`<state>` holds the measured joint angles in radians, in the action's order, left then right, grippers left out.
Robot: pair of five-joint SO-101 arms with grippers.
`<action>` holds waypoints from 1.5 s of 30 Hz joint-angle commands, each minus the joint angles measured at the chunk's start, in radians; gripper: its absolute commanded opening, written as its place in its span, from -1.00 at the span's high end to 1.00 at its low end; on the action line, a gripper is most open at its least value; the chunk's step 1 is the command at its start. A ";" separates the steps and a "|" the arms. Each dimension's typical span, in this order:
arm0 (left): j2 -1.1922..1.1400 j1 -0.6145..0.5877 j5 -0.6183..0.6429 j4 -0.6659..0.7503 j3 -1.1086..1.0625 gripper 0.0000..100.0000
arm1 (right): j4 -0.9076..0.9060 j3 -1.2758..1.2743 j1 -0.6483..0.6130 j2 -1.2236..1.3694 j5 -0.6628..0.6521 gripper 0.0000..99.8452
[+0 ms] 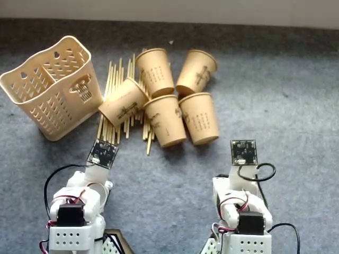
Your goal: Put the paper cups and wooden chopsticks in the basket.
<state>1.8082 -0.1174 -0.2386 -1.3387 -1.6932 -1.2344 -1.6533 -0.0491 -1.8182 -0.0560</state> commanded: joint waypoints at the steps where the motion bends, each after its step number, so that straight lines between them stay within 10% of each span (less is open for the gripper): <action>1: 0.002 -0.010 -0.009 -0.008 -0.001 0.81 | -0.004 0.111 0.008 0.051 0.008 0.99; 12: 0.002 -0.010 -0.009 -0.008 -0.001 0.81 | -0.002 0.657 0.008 0.613 0.008 0.99; 24: 0.002 -0.010 -0.009 -0.008 -0.001 0.81 | -0.002 -0.130 0.010 -0.001 0.008 0.99; 45: 0.002 -0.010 -0.009 -0.008 -0.001 0.81 | -0.002 -0.134 0.012 -0.015 0.008 0.99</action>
<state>1.8082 -0.1174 -0.2386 -1.3387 -1.6932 -1.2344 -1.6594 -0.0491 -1.8197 -0.0560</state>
